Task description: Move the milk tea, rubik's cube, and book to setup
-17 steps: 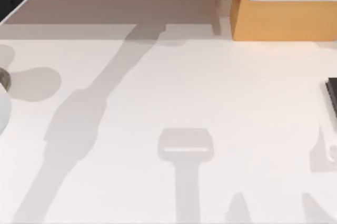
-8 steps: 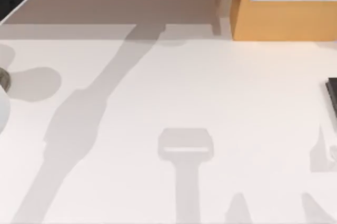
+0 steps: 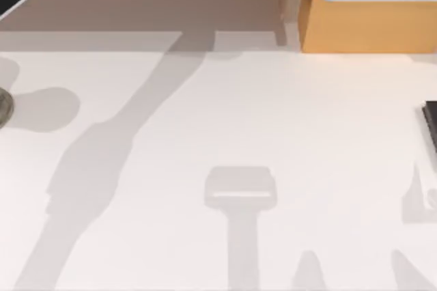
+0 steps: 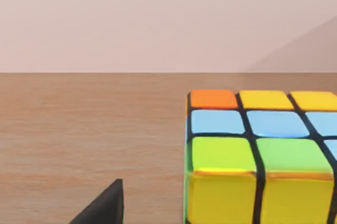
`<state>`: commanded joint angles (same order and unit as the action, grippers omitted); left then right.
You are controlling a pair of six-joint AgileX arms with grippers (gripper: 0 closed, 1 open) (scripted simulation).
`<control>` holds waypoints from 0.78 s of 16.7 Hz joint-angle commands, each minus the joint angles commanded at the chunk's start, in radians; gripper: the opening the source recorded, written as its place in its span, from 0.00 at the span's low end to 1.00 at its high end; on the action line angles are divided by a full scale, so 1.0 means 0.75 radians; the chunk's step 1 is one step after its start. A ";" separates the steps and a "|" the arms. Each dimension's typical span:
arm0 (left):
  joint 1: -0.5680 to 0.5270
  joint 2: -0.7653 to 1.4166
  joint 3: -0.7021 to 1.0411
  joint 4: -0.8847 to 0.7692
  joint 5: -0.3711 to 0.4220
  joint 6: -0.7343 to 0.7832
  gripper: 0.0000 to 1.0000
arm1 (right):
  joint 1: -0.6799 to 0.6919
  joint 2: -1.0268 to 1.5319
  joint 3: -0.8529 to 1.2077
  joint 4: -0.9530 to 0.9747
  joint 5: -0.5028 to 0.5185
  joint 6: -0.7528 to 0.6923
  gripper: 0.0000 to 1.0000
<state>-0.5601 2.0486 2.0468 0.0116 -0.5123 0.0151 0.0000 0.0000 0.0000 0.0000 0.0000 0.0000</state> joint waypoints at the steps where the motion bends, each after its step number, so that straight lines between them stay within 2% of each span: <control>1: -0.002 -0.009 -0.013 0.005 -0.002 0.000 1.00 | 0.000 0.000 0.000 0.000 0.000 0.000 1.00; 8: 0.005 -0.035 -0.052 0.003 -0.011 0.003 1.00 | 0.000 0.000 0.000 0.000 0.000 0.000 1.00; 13: 0.036 -0.334 -0.395 0.009 -0.070 0.015 1.00 | 0.000 0.000 0.000 0.000 0.000 0.000 1.00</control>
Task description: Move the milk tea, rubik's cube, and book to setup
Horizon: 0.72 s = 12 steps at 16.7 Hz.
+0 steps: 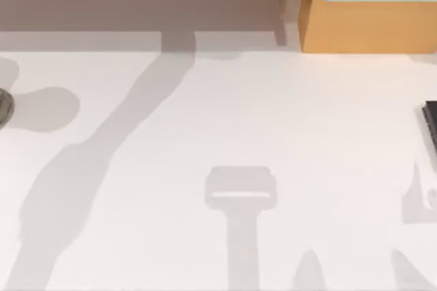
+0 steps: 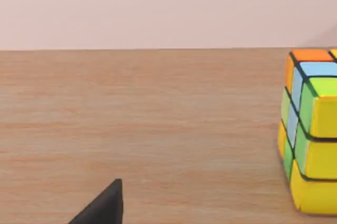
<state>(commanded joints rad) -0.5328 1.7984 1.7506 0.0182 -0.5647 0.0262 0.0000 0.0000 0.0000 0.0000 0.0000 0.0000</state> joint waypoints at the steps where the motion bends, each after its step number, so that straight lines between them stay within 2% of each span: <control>1: 0.017 -0.096 -0.109 0.003 -0.006 0.002 1.00 | 0.000 0.000 0.000 0.000 0.000 0.000 1.00; 6: 0.156 -0.719 -0.834 0.013 0.042 0.007 1.00 | 0.000 0.000 0.000 0.000 0.000 0.000 1.00; 9: 0.273 -1.175 -1.305 0.013 0.145 0.004 1.00 | 0.000 0.000 0.000 0.000 0.000 0.000 1.00; 12: 0.404 -1.628 -1.685 0.007 0.298 -0.004 1.00 | 0.000 0.000 0.000 0.000 0.000 0.000 1.00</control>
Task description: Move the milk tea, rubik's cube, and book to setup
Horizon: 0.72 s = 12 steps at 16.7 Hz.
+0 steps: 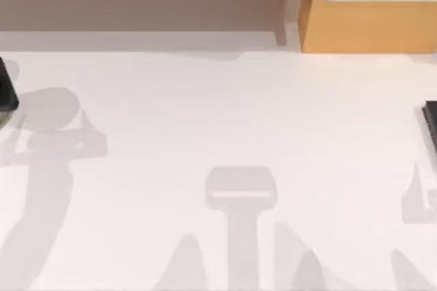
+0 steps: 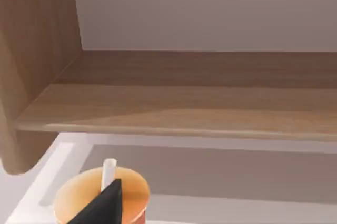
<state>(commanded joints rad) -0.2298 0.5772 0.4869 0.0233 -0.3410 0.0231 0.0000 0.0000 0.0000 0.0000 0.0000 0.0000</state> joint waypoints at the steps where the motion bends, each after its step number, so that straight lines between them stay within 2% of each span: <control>1: 0.045 -0.135 -0.107 -0.003 0.058 -0.004 1.00 | 0.000 0.000 0.000 0.000 0.000 0.000 1.00; 4: 0.168 -0.465 -0.384 -0.014 0.235 -0.015 1.00 | 0.000 0.000 0.000 0.000 0.000 0.000 1.00; 7: 0.262 -0.678 -0.573 -0.025 0.381 -0.025 1.00 | 0.000 0.000 0.000 0.000 0.000 0.000 1.00; 9: 0.297 -0.751 -0.635 -0.030 0.439 -0.030 1.00 | 0.000 0.000 0.000 0.000 0.000 0.000 1.00; 12: 0.306 -0.770 -0.649 -0.031 0.455 -0.031 1.00 | 0.000 0.000 0.000 0.000 0.000 0.000 1.00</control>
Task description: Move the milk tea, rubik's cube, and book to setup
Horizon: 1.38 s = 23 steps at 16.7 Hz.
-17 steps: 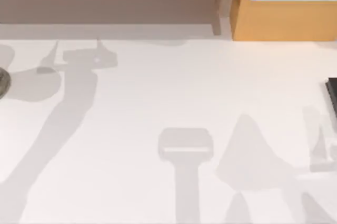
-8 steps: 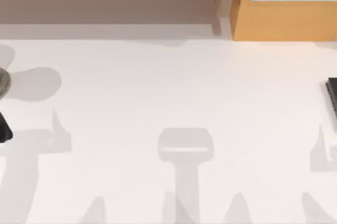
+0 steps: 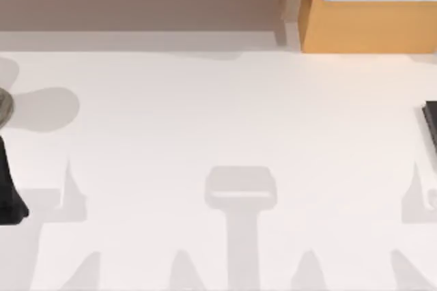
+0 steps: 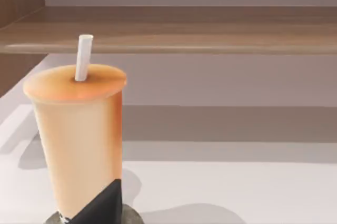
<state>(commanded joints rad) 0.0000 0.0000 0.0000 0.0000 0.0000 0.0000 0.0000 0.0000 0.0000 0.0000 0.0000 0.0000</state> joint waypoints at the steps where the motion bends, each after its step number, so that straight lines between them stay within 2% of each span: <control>1: 0.000 0.000 0.000 0.000 0.000 0.000 1.00 | 0.000 0.000 0.000 0.000 0.000 0.000 1.00; 6: 0.000 0.000 0.000 0.000 0.000 0.000 1.00 | -0.014 0.041 0.040 0.017 -0.013 0.000 1.00; 10: 0.000 0.000 0.000 0.000 0.000 0.000 1.00 | -0.090 0.295 0.270 0.113 -0.085 -0.002 1.00; 14: 0.000 0.000 0.000 0.000 0.000 0.000 1.00 | -0.208 0.769 0.625 0.259 -0.195 -0.004 1.00; 23: 0.000 0.000 0.000 0.000 0.000 0.000 1.00 | -0.496 2.129 1.507 0.618 -0.465 -0.009 1.00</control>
<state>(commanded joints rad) 0.0000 0.0000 0.0000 0.0000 0.0000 0.0000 -0.3721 1.5964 1.1301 0.4635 -0.3484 -0.0064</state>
